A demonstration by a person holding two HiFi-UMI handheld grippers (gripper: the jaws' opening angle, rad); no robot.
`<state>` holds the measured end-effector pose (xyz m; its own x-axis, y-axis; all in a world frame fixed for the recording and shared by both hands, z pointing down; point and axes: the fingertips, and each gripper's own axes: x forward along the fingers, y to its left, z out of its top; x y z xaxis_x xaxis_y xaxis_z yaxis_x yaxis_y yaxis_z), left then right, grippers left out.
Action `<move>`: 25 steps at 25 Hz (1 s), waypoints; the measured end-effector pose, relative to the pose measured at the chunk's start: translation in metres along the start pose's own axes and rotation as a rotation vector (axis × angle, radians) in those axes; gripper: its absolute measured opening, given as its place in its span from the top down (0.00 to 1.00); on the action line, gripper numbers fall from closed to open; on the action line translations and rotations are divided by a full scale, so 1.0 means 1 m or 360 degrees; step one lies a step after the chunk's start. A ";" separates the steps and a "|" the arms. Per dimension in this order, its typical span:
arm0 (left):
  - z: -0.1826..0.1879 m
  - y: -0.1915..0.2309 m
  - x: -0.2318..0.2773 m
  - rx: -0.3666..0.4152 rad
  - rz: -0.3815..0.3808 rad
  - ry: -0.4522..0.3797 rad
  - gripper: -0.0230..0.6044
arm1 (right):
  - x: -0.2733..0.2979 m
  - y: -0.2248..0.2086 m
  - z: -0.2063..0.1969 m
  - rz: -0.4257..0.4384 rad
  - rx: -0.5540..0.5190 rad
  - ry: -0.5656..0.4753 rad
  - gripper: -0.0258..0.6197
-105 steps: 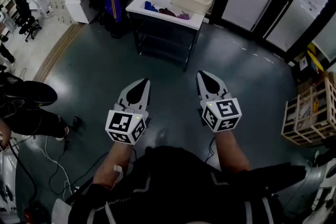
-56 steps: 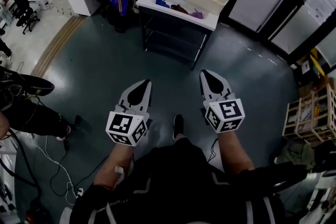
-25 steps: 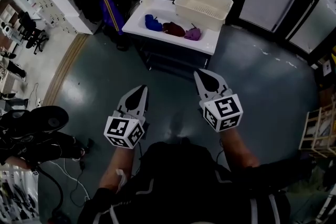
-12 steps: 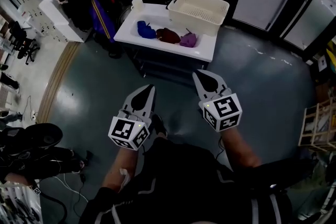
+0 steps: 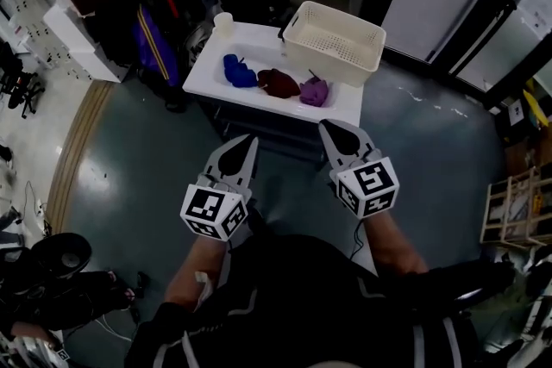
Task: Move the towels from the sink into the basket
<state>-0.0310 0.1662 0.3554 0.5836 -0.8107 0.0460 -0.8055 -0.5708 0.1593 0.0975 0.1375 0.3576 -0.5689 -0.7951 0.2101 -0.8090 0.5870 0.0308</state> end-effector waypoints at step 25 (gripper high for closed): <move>-0.032 0.154 0.096 -0.0077 0.0003 0.0199 0.96 | 0.157 -0.108 -0.067 -0.0363 0.0123 0.0322 0.92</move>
<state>-0.0958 0.0051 0.4158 0.5926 -0.7877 0.1682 -0.8026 -0.5597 0.2065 0.1057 -0.0409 0.4532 -0.3370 -0.8538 0.3968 -0.9255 0.3778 0.0269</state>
